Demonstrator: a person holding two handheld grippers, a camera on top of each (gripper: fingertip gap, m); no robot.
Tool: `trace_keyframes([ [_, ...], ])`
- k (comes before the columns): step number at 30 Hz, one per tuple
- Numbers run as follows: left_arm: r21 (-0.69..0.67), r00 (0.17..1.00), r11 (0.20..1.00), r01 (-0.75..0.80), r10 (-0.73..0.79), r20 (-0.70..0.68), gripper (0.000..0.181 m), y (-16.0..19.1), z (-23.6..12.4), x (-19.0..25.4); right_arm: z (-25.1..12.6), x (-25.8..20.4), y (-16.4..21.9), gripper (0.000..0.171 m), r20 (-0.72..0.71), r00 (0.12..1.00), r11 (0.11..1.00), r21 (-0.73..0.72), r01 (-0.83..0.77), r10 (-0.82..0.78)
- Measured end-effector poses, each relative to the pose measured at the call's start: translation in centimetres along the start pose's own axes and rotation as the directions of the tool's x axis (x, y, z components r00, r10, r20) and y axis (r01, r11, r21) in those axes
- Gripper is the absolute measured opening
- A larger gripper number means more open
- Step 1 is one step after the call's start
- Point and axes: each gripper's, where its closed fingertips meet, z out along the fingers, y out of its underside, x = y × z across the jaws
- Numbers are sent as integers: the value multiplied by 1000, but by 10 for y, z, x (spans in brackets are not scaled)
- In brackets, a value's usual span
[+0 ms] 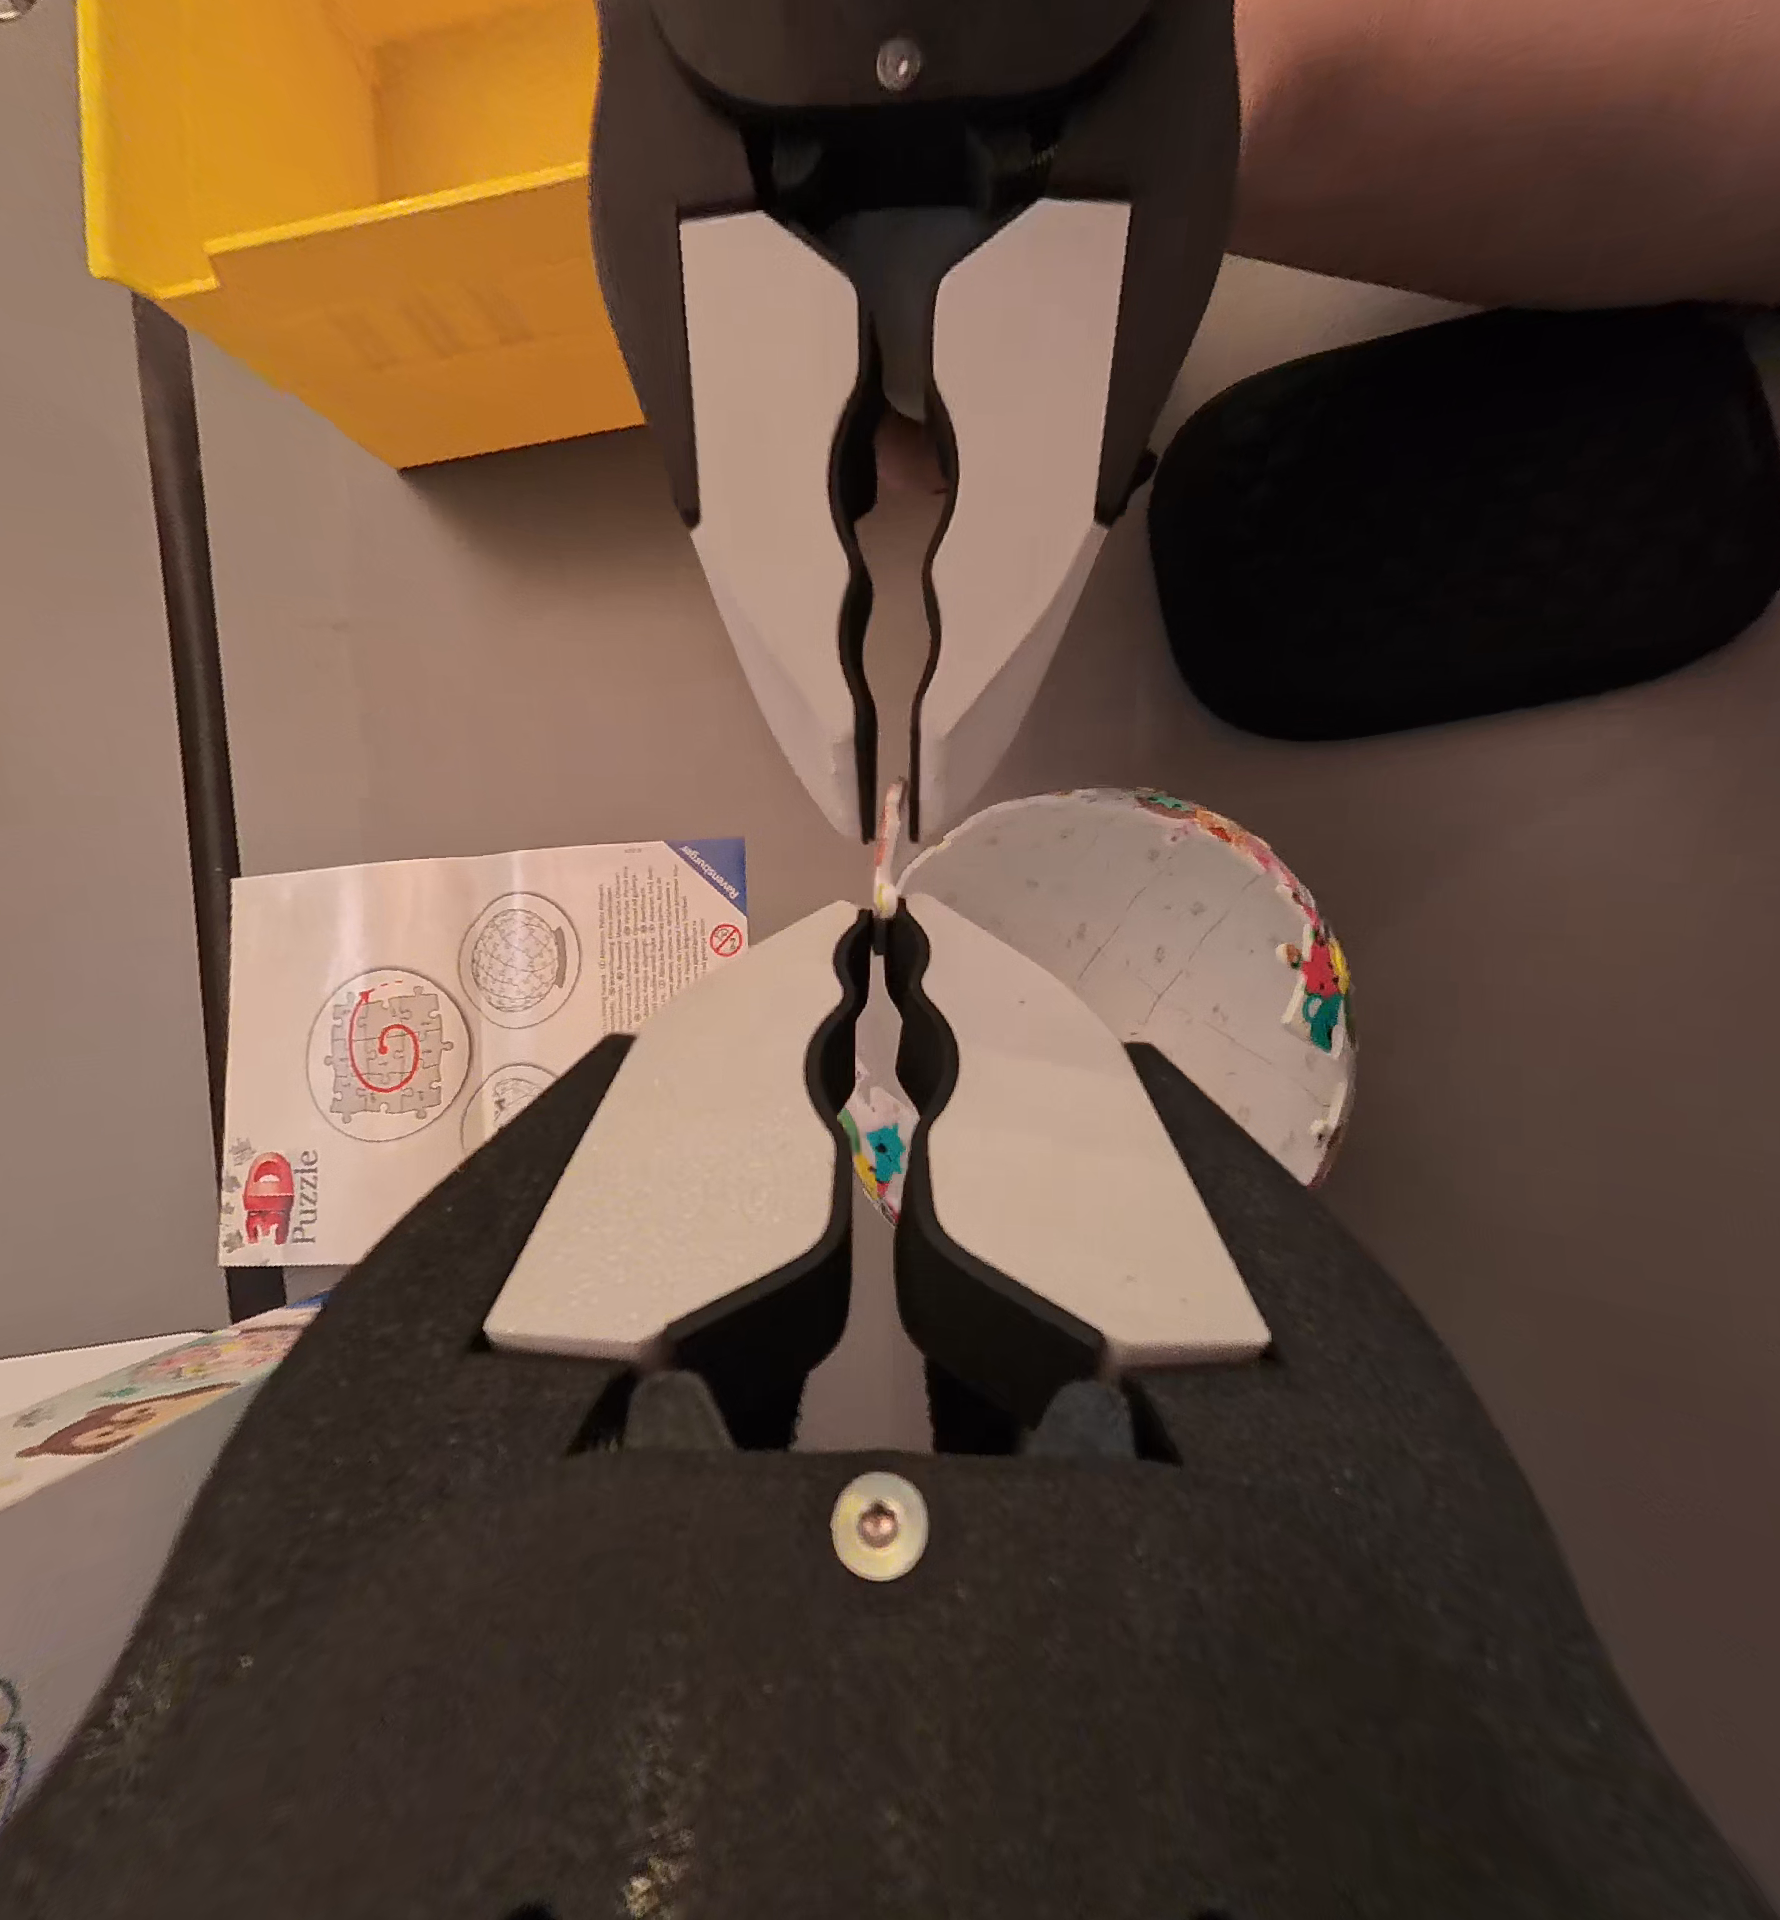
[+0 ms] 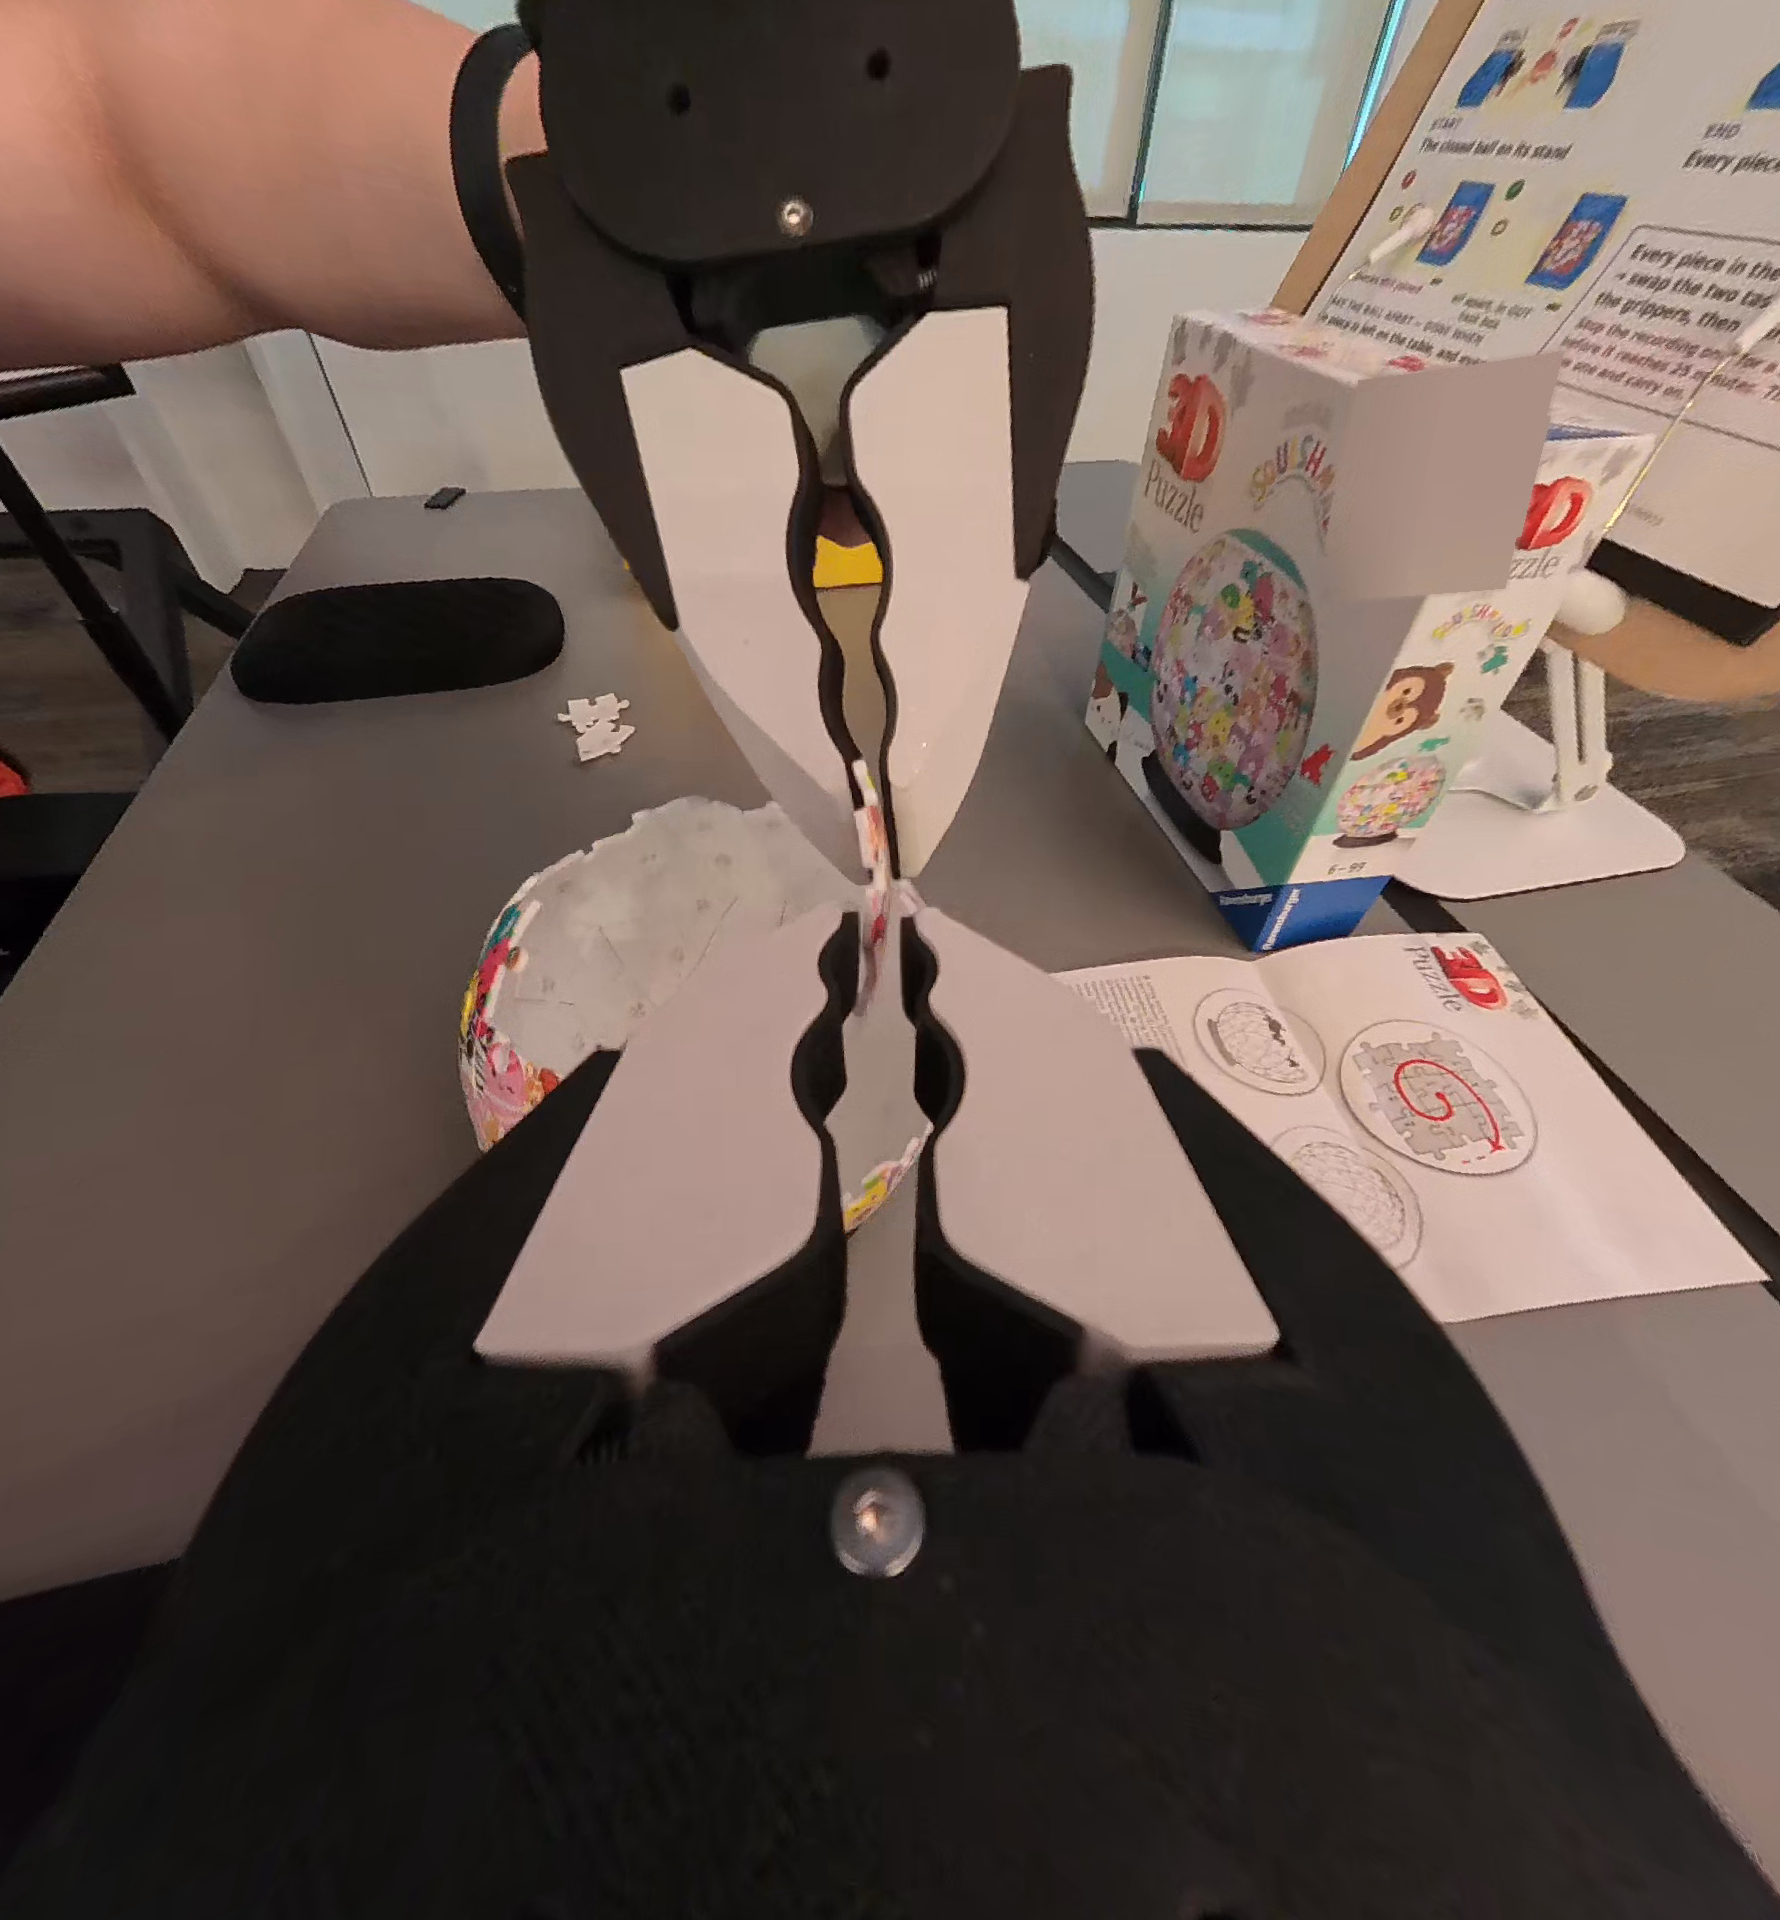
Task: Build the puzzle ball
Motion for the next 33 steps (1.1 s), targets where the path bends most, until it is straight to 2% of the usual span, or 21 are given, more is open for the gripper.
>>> trace_keyframes([
  [8, -24, 1000, 1000, 4, -4, 1, 4, 3, 3, 0, 7, 2, 8, 3, -29, 999, 999, -35, -16, 15],
  [10, 0, 1000, 1000, 9, -9, 22, 19, -1, -3, -4, 9, 5, 11, 3, -26, 999, 999, -26, -47, 47],
  [16, -71, 997, 994, 80, -79, 9, 31, 3, -15, -17, 22, 10, 35, 3, 6, 996, 993, -85, -88, 89],
  [20, -154, 998, 986, 59, -58, 11, 30, 14, -8, -18, 26, 8, 37, 3, 27, 997, 992, -105, -66, 70],
  [24, -185, 1000, 983, 14, -12, 11, 19, 14, 4, -13, 29, 12, 40, 3, 14, 998, 994, -98, -55, 57],
  [30, -295, 1000, 955, -15, 21, 15, 18, 26, 18, -8, 28, 11, 39, 3, 10, 999, 997, -76, -31, 32],
  [33, -319, 999, 947, -29, 40, 30, 8, 30, 21, -7, 31, 12, 43, 3, 11, 999, 996, -79, -36, 37],
])
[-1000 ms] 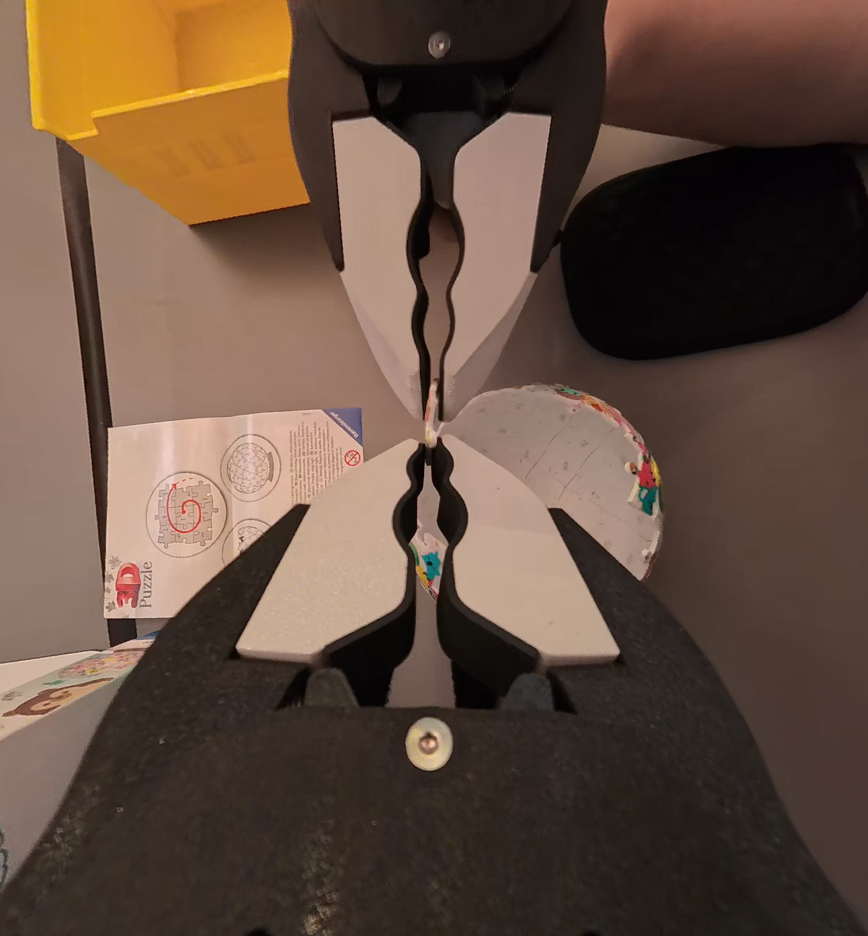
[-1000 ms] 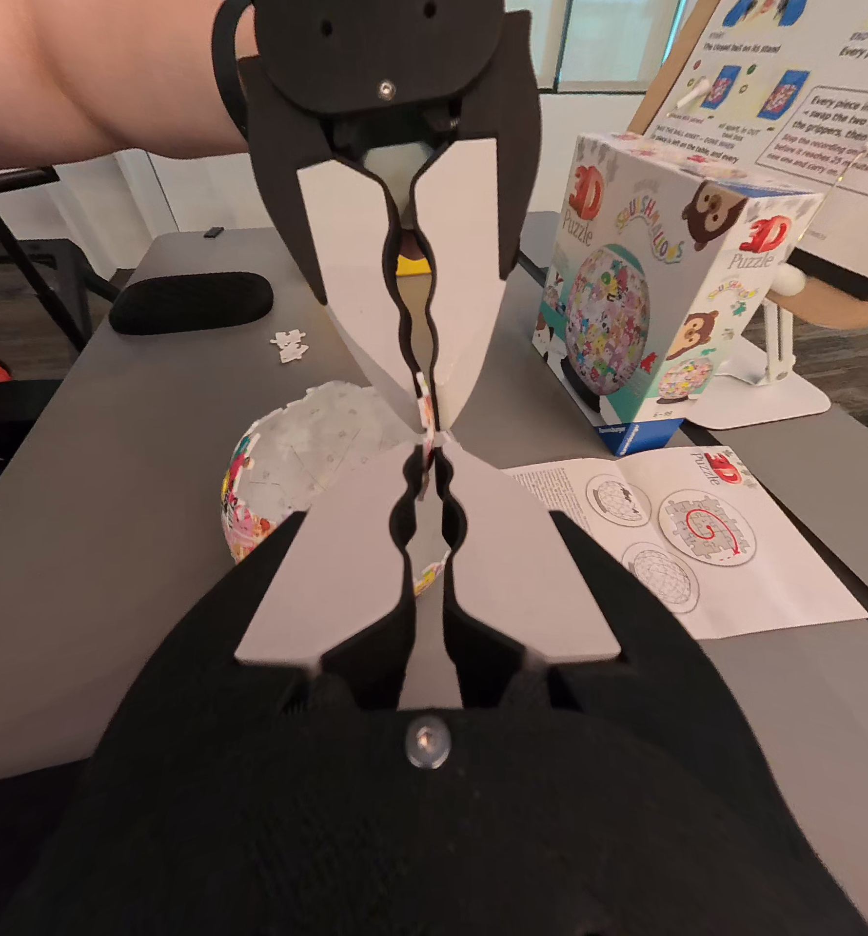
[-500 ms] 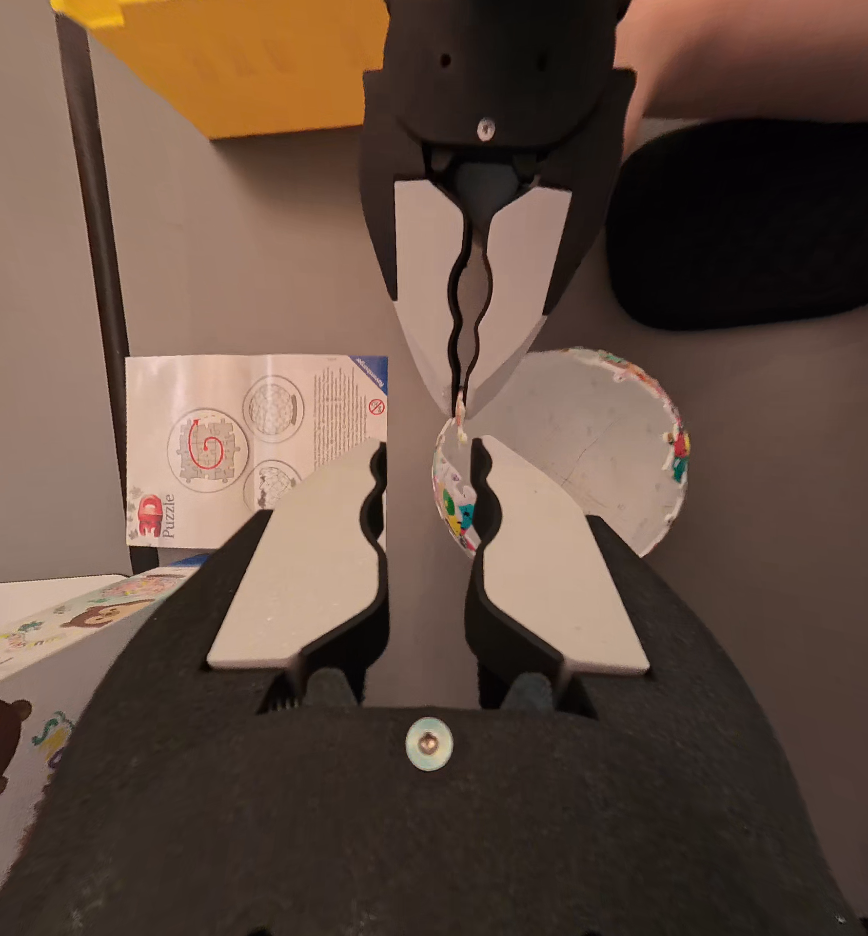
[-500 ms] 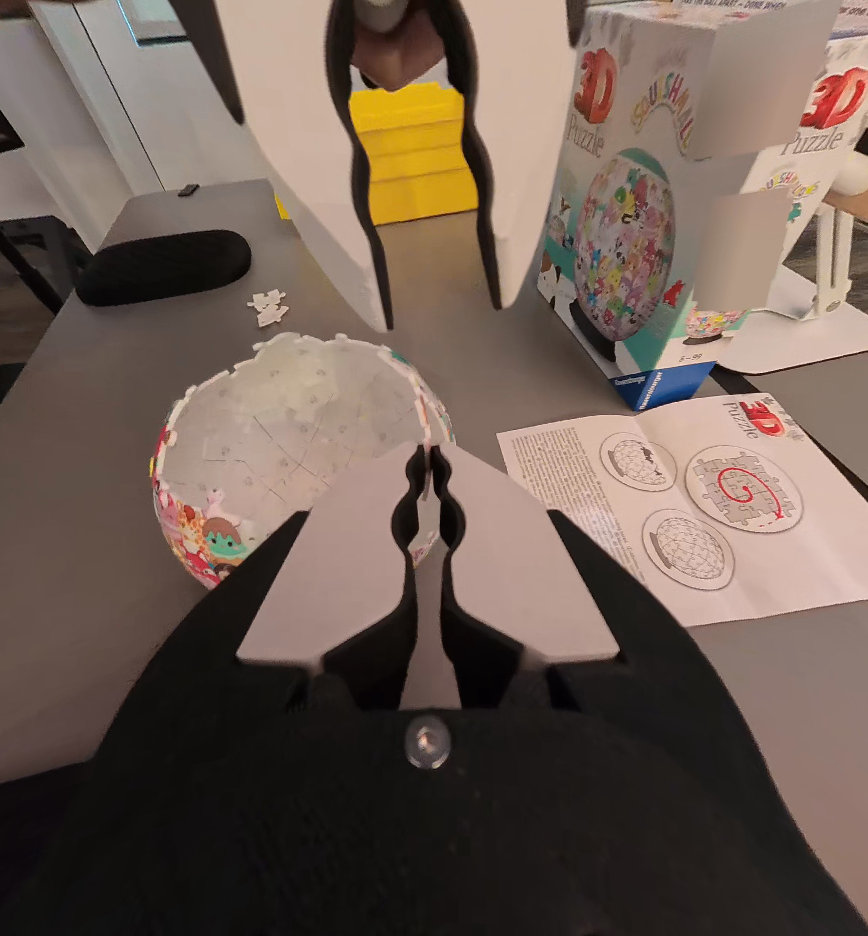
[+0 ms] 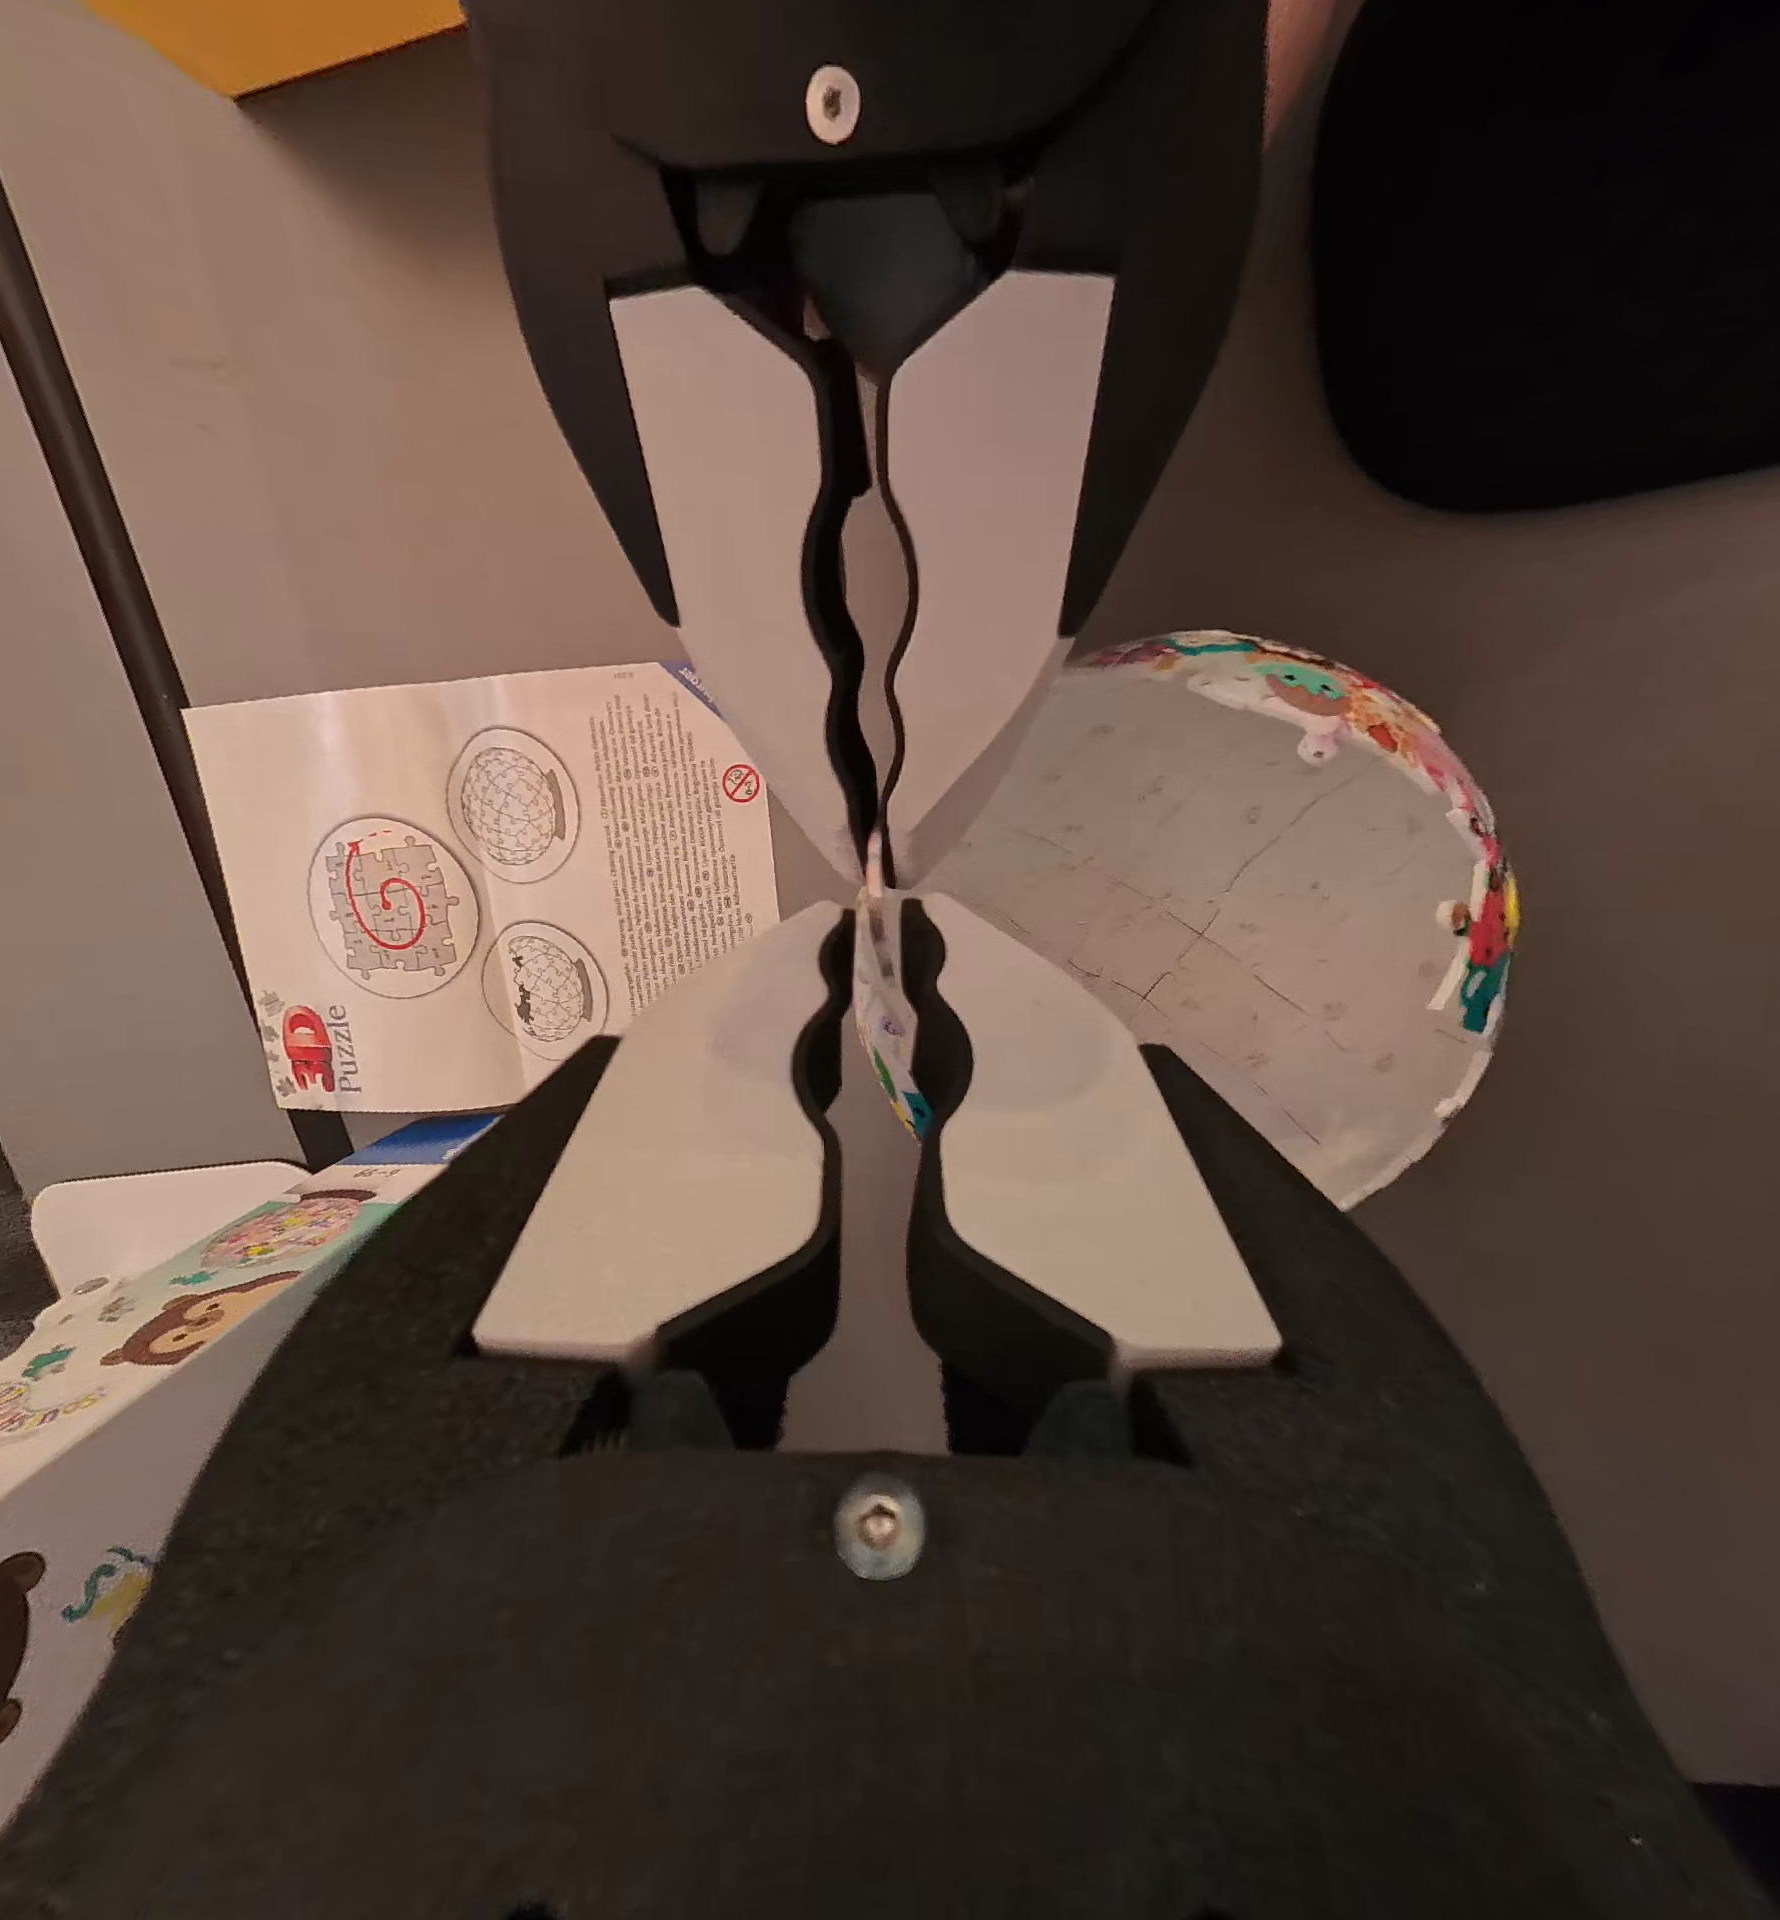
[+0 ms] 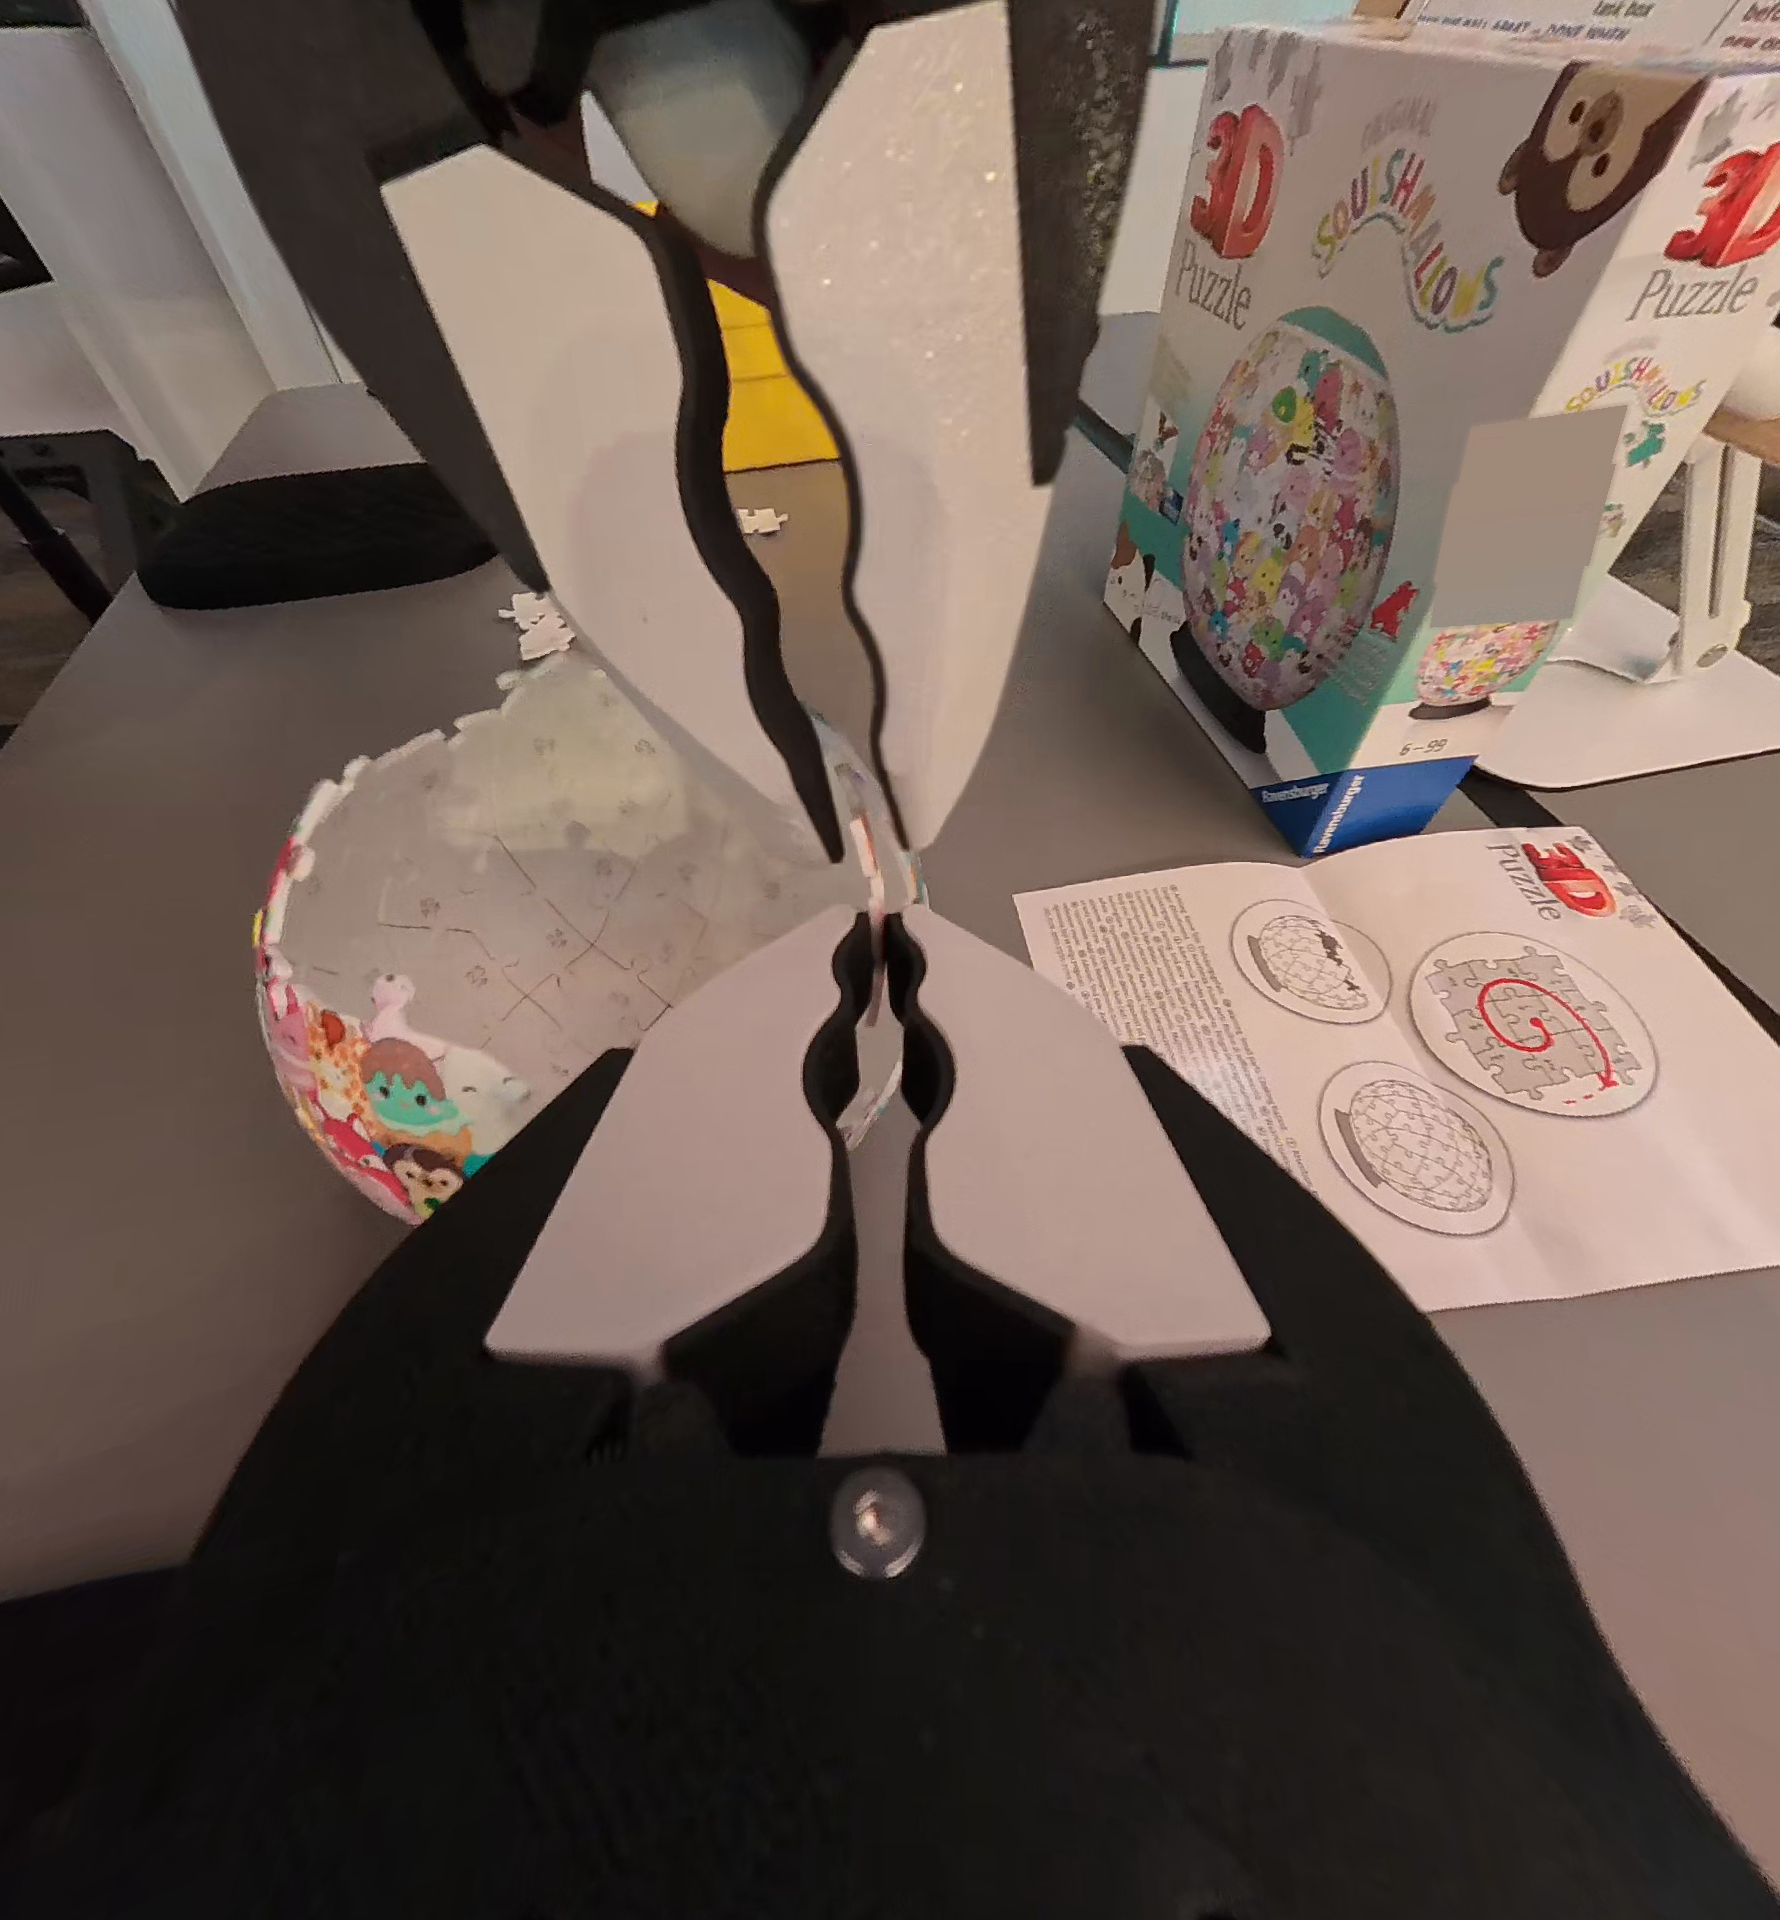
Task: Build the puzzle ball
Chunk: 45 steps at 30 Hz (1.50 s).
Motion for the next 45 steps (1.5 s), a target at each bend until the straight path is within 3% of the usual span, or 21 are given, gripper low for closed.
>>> trace_keyframes([
  [10, -72, 996, 996, -55, 60, 63, 2, 5, 4, -2, 4, 1, 4, 3, -22, 1000, 1000, -13, 19, -19],
  [14, -88, 996, 995, -56, 61, 65, 2, 6, 4, -4, 5, 7, 1, 15, -78, 996, 999, -7, 39, -39],
  [30, -137, 992, 987, -78, 91, 88, 2, 9, 4, -5, 14, 9, 1, 15, -72, 988, 988, -79, 133, -139],
  [45, -154, 990, 984, -87, 103, 98, 3, 9, 3, -6, 15, 6, 0, 5, 8, 999, 999, -17, 51, -51],
])
